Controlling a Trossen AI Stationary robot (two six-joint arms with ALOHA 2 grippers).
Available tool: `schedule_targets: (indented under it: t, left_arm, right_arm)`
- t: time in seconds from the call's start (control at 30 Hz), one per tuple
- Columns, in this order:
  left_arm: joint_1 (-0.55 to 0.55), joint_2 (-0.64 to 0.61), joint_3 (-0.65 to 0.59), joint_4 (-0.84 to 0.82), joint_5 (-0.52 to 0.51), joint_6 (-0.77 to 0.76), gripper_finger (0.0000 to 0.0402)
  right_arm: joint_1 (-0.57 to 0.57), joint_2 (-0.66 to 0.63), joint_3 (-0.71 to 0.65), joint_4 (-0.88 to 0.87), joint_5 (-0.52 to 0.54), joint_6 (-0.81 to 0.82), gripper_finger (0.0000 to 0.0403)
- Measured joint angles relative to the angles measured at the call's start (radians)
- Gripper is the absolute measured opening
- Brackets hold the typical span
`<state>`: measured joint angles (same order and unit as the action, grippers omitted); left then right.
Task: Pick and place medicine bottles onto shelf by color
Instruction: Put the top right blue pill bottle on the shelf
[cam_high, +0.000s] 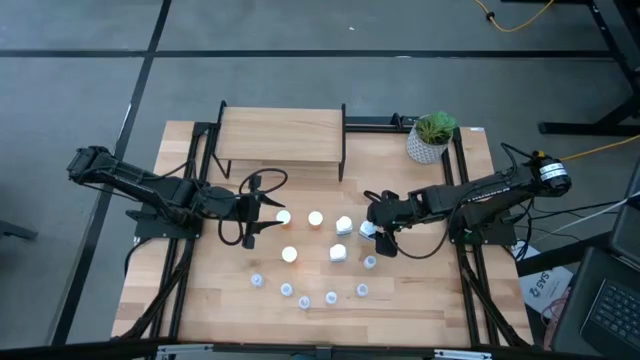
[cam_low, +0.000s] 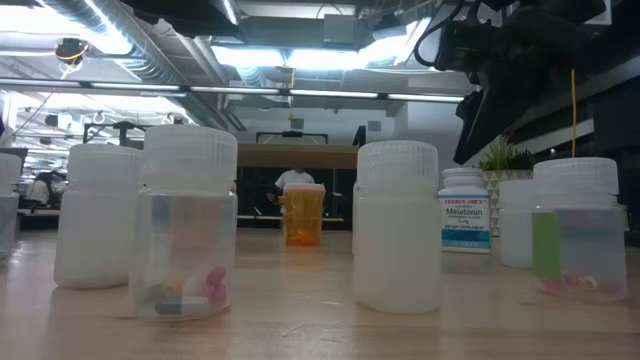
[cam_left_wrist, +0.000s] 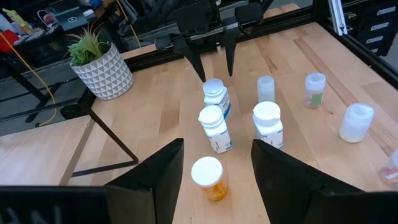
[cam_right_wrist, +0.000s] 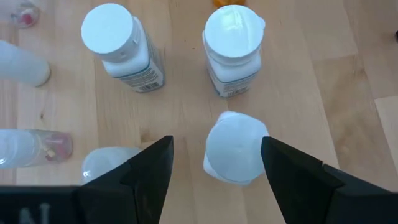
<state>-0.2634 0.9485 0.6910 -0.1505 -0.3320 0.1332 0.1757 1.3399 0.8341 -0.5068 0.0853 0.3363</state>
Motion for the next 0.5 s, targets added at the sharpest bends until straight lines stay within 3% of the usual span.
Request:
schedule_targets:
  t: [0.5]
  left_arm:
    - [0.000,0.000,0.000,0.000,0.000,0.000,0.0182]
  right_arm:
    - [0.000,0.000,0.000,0.002,0.006,0.012,0.0245]
